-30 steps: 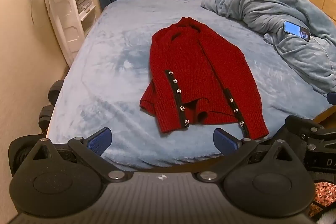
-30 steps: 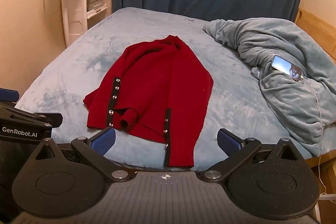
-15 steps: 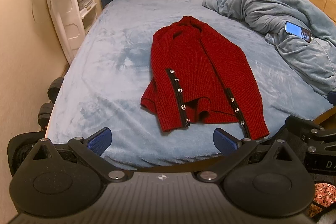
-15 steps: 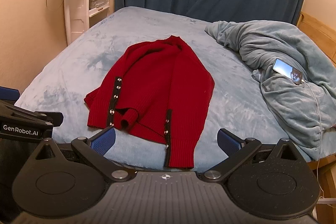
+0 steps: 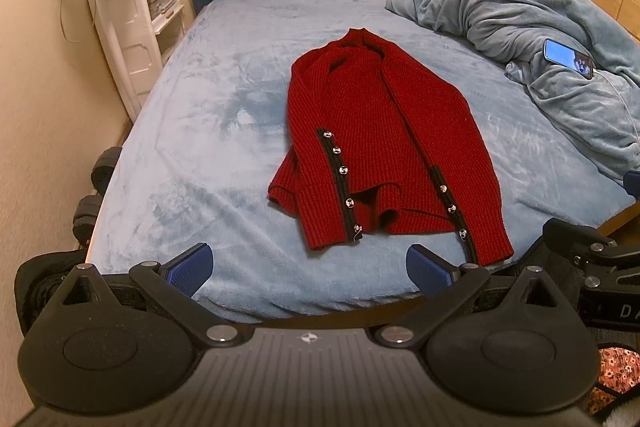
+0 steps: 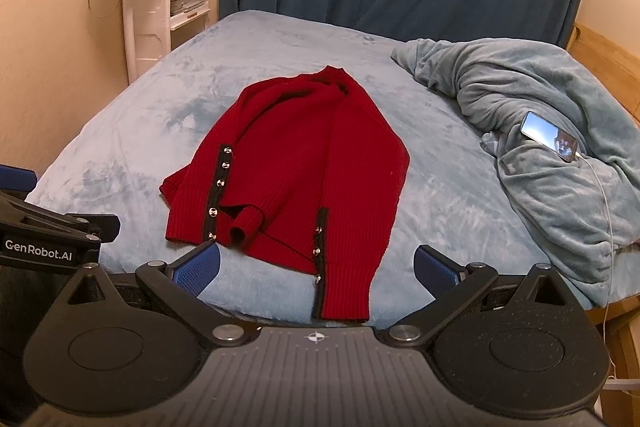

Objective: Fold small clothes

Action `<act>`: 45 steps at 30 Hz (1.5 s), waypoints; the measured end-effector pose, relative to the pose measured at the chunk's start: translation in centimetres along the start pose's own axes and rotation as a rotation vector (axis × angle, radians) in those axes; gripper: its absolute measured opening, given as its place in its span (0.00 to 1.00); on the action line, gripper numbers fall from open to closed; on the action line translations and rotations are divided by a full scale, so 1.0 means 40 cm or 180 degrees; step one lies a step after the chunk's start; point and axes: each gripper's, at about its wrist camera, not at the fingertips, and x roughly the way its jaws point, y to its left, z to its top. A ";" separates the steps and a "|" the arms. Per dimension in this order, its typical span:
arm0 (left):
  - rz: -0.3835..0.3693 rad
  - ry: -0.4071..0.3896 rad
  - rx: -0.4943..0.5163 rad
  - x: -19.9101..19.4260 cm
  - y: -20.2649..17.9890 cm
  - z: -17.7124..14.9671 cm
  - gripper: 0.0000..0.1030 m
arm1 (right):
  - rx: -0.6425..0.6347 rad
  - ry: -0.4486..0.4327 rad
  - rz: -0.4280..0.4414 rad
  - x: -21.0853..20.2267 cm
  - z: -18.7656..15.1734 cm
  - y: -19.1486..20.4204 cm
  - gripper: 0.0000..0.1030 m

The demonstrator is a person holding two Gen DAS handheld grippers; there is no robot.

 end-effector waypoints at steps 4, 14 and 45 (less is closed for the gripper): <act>0.0001 0.0004 -0.0005 0.000 0.000 0.000 1.00 | -0.0003 0.0010 0.0002 0.002 0.000 0.001 0.99; -0.0001 0.0012 -0.0012 0.002 -0.001 -0.001 1.00 | -0.0005 0.0028 0.0004 0.006 0.000 -0.001 0.99; -0.0005 0.0052 -0.0062 0.014 0.008 -0.012 1.00 | -0.0014 0.0057 -0.0007 0.012 -0.009 0.003 0.99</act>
